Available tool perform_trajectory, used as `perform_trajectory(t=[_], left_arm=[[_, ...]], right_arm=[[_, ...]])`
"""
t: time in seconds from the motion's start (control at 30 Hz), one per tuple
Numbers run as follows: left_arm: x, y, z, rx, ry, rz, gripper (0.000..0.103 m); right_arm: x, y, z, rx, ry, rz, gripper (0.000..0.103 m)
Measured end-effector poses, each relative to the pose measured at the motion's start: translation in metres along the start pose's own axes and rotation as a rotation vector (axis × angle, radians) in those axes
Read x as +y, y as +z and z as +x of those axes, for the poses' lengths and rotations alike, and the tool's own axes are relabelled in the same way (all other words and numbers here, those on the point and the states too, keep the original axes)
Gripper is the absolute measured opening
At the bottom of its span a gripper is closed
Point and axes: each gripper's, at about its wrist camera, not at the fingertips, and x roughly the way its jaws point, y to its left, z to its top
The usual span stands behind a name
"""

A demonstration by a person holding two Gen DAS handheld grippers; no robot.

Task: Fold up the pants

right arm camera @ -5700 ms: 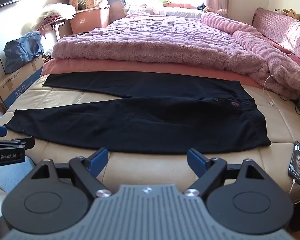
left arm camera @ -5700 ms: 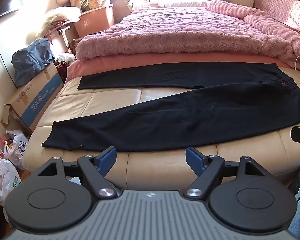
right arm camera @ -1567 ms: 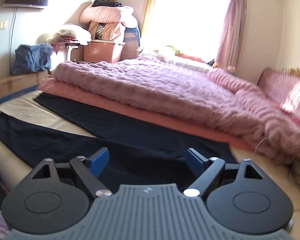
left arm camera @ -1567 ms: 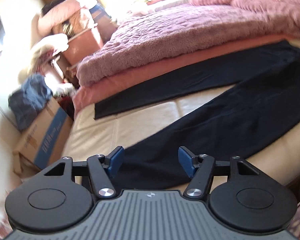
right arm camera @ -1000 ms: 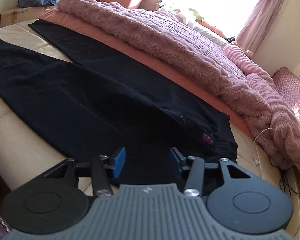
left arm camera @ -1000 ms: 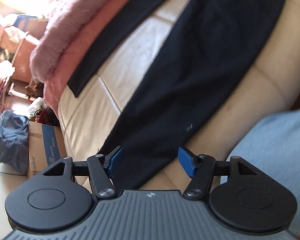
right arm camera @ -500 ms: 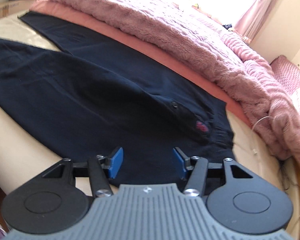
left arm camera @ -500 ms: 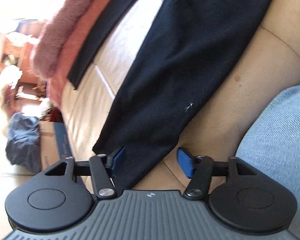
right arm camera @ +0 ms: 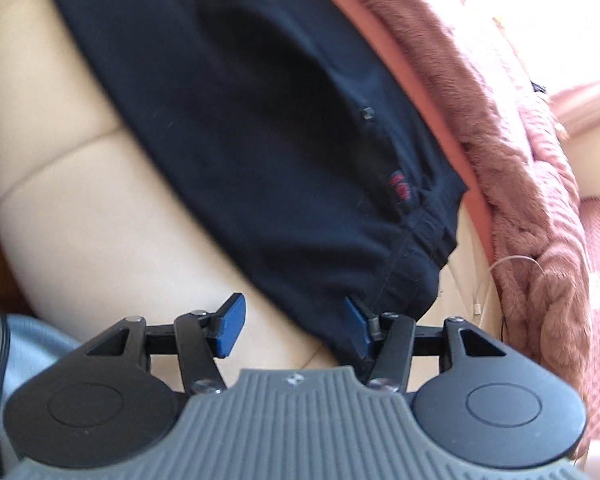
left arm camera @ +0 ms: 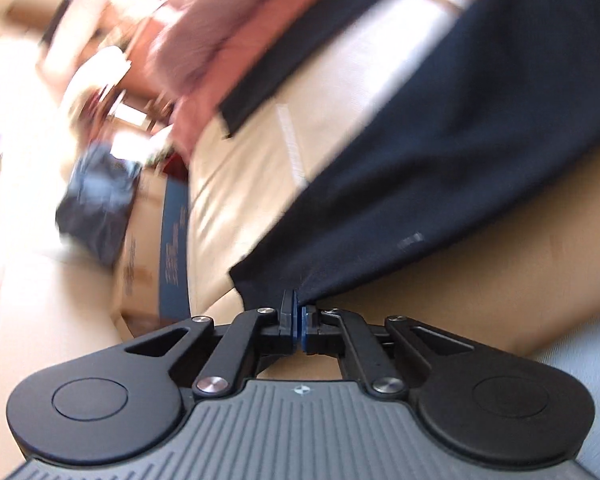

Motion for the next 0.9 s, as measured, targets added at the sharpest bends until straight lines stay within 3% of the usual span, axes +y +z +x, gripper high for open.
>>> perform_trajectory(t=[0.17, 0.3, 0.4, 0.43, 0.47, 0.6, 0.67, 0.9], left_arm=[[0.033, 0.023, -0.02, -0.013, 0.005, -0.183, 0.001], [0.051, 0.036, -0.031, -0.016, 0.001, -0.268, 0.001], [0.055, 0.043, -0.036, -0.021, 0.015, -0.279, 0.001], [0.056, 0.045, -0.038, -0.023, 0.019, -0.281, 0.001], [0.055, 0.048, -0.04, -0.025, 0.022, -0.284, 0.001], [0.057, 0.054, -0.04, -0.023, 0.032, -0.309, 0.001], [0.061, 0.056, -0.04, -0.019, 0.027, -0.333, 0.001], [0.077, 0.061, -0.046, -0.019, 0.02, -0.441, 0.001]], right_arm=[[0.008, 0.004, 0.01, -0.011, -0.001, -0.178, 0.051], [0.017, 0.0, 0.012, -0.026, -0.049, -0.319, 0.05], [0.022, -0.005, 0.015, -0.02, -0.086, -0.366, 0.042], [0.022, -0.006, 0.018, -0.015, -0.098, -0.371, 0.035], [0.021, -0.008, 0.02, -0.013, -0.1, -0.365, 0.028], [0.017, -0.006, 0.029, -0.021, -0.148, -0.309, 0.019], [0.014, -0.007, 0.038, -0.004, -0.151, -0.263, 0.0], [-0.01, -0.013, 0.018, -0.099, -0.206, -0.104, 0.0]])
